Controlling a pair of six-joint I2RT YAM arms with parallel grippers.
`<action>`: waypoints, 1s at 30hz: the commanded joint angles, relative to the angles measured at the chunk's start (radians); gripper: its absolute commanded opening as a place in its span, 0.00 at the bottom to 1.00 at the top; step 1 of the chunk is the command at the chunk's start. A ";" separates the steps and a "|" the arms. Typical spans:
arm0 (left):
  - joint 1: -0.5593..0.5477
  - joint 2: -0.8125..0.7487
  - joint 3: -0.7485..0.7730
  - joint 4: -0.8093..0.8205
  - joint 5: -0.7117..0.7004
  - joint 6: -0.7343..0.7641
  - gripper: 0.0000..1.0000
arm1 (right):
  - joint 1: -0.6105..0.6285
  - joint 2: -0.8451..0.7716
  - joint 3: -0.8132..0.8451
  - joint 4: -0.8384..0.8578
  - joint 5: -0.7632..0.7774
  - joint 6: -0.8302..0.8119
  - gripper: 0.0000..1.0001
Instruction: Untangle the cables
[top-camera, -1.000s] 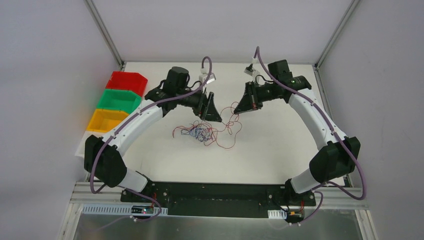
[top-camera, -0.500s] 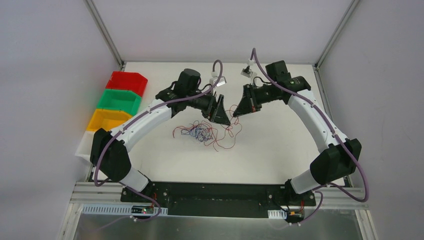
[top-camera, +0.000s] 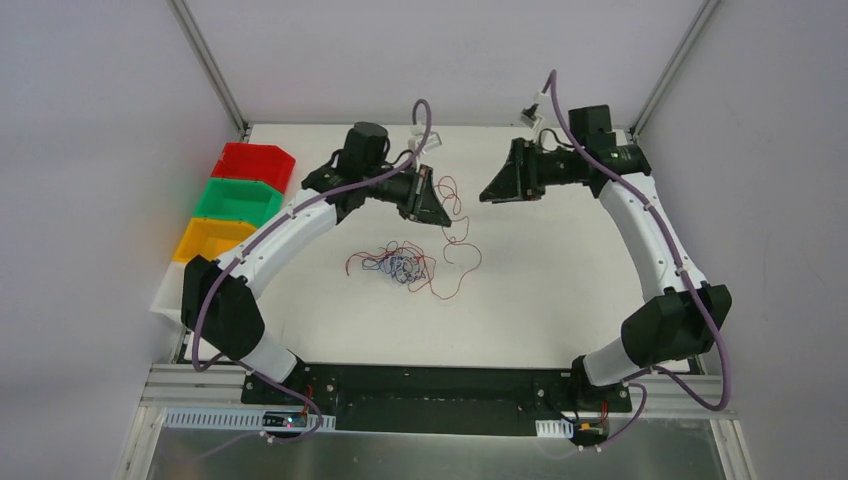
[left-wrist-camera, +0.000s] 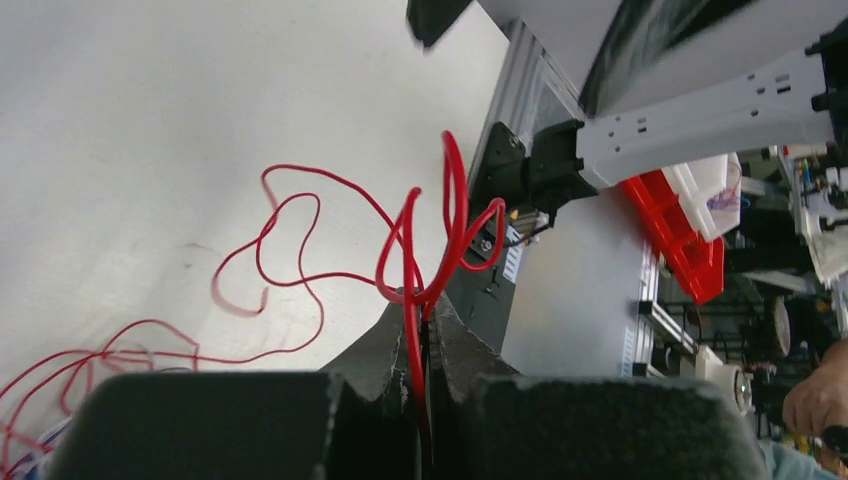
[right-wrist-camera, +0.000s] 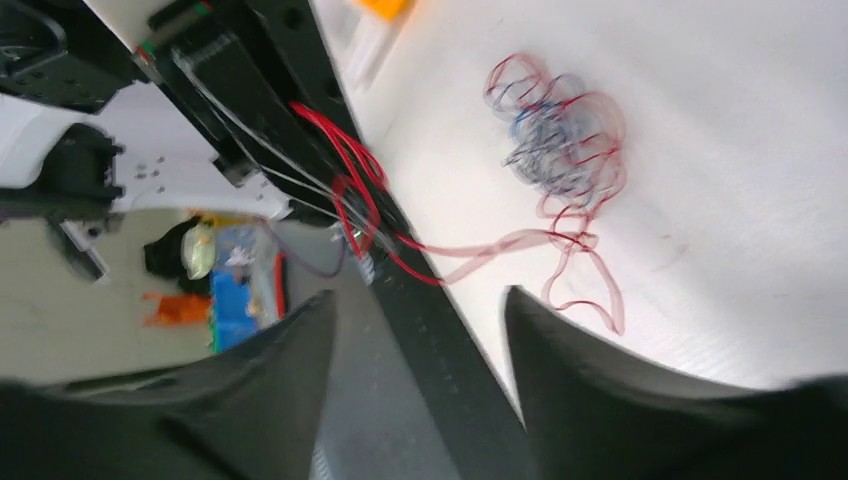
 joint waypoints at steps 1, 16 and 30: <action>0.096 -0.087 0.020 0.026 0.044 -0.041 0.00 | -0.104 -0.081 -0.039 0.150 0.054 0.061 0.76; 0.232 -0.107 0.172 0.090 -0.035 -0.202 0.00 | 0.046 -0.124 -0.405 0.554 0.348 0.210 0.90; 0.311 -0.097 0.211 0.184 -0.066 -0.319 0.00 | 0.290 0.183 -0.448 0.762 0.597 0.189 0.84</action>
